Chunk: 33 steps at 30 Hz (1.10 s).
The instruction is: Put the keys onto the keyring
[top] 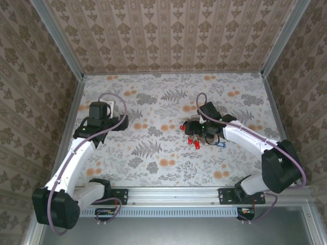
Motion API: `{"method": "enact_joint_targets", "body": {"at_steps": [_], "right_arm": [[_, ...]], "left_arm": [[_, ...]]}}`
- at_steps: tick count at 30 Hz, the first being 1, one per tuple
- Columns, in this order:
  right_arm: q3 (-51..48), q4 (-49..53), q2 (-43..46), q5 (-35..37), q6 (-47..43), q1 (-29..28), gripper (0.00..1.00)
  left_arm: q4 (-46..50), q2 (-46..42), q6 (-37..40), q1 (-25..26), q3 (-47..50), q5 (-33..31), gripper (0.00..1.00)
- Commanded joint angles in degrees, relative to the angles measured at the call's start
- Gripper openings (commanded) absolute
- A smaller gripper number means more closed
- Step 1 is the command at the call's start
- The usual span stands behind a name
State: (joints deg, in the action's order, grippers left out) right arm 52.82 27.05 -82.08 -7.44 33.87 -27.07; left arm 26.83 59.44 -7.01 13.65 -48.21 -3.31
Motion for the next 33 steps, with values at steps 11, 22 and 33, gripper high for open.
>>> {"method": "enact_joint_targets", "body": {"at_steps": [11,22,33], "right_arm": [[-2.55,8.64,-1.47,7.08,-6.46,1.67,0.27],[3.56,10.19,-10.16,10.4,-8.26,0.22,0.49],[7.56,17.11,-12.58,19.36,-5.32,-3.59,1.0]], "left_arm": [[-0.83,1.03,1.5,2.58,-0.12,-0.49,1.0],[-1.52,2.16,-0.03,2.54,0.04,1.89,1.0],[-2.02,2.43,-0.02,2.55,0.05,2.65,1.0]]}}
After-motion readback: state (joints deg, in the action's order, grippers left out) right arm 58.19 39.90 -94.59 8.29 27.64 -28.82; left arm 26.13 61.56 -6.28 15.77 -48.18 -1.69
